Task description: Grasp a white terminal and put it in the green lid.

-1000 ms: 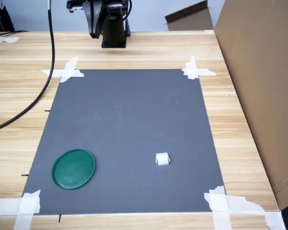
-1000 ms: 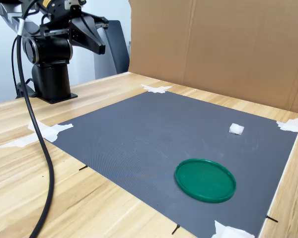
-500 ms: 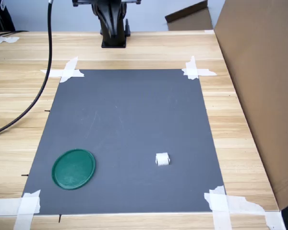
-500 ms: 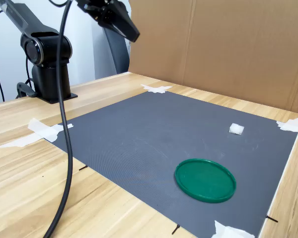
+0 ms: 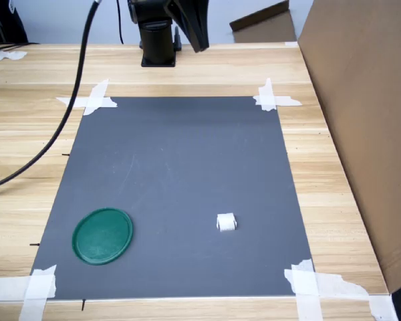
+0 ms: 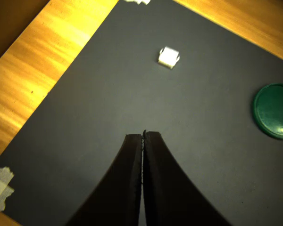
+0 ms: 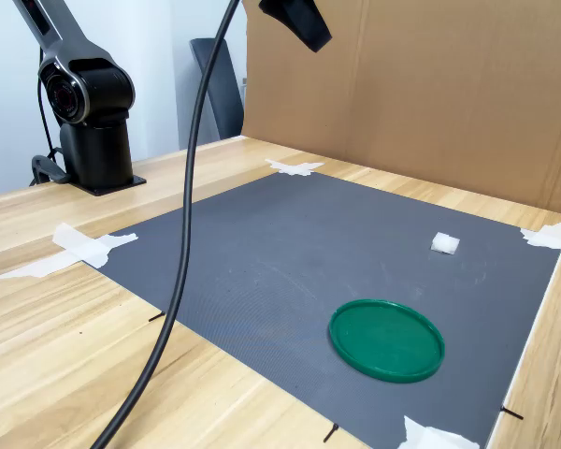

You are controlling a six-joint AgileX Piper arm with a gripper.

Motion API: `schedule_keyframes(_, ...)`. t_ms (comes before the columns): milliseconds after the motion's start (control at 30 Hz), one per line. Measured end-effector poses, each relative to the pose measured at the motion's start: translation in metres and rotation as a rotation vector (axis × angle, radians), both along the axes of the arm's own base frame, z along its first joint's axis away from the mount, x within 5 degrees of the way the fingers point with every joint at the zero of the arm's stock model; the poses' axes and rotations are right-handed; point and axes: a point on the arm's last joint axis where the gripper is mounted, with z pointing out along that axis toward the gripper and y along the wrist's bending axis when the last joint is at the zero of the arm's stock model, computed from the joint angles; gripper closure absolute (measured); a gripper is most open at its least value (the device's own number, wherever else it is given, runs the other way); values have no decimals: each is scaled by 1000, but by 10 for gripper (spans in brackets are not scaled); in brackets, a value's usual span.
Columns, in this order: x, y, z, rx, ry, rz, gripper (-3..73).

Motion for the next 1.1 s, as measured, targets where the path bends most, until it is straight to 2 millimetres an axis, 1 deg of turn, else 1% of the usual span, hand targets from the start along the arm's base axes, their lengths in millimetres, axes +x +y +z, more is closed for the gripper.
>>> schedule_keyframes(133,8,4,2,-27,57,18,723)
schedule_keyframes(267,21,8,7,-59,93,29,723)
schedule_keyframes(367,44,12,13,-127,89,45,721)
schedule_keyframes(400,52,14,10,-155,111,51,703)
schedule_keyframes(433,54,14,9,-162,124,53,692)
schedule_keyframes(467,57,15,6,-171,137,55,668)
schedule_keyframes(533,60,16,2,-181,164,59,579)
schedule_keyframes(633,63,17,-1,-188,172,61,368)
schedule_keyframes(667,63,17,-1,-189,168,61,323)
schedule_keyframes(700,65,16,0,-202,139,59,190)
schedule_keyframes(733,66,16,0,-206,132,58,172)
schedule_keyframes(767,67,15,1,-220,114,58,106)
schedule_keyframes(833,69,14,2,-238,87,57,14)
schedule_keyframes(900,69,14,2,-248,83,63,2)
schedule_keyframes(967,74,17,4,-250,100,71,4)
schedule_keyframes(1033,85,22,10,-236,147,78,6)
schedule_keyframes(1100,93,26,12,-230,176,83,9)
